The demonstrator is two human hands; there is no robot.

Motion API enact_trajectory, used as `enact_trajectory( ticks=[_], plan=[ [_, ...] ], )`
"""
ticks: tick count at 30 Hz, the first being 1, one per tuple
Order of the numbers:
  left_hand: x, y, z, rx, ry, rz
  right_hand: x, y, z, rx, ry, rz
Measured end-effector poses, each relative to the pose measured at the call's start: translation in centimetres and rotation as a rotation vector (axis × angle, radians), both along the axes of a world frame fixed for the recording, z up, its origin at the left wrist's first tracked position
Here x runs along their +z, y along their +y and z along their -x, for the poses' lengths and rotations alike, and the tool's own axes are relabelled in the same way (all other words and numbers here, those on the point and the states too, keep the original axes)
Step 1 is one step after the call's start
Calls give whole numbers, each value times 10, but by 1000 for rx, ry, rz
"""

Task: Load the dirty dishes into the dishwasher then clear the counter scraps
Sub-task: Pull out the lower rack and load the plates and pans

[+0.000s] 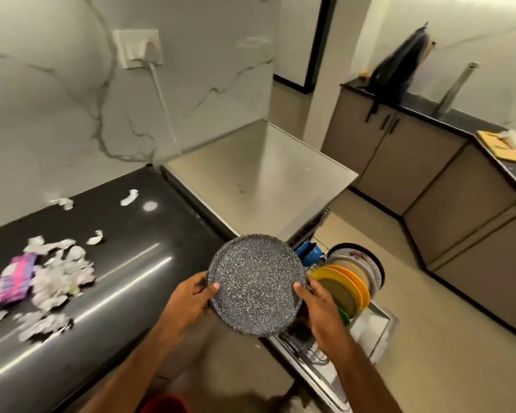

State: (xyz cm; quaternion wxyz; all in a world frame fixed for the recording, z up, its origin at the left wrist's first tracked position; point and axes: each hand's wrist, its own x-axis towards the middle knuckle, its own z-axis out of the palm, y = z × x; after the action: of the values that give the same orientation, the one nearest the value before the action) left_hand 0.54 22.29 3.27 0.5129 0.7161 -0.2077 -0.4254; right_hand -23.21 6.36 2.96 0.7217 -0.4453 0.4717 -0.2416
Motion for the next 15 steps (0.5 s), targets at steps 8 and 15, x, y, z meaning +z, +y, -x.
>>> enact_trajectory(
  ticks=[8, 15],
  plan=[
    [-57, -150, 67, -240, 2, -212, -46, -107, 94, -123, 74, -110],
    [-115, -237, 113, -314, 52, -410, -95, -170, 159, -148, 195, -259]
  ],
)
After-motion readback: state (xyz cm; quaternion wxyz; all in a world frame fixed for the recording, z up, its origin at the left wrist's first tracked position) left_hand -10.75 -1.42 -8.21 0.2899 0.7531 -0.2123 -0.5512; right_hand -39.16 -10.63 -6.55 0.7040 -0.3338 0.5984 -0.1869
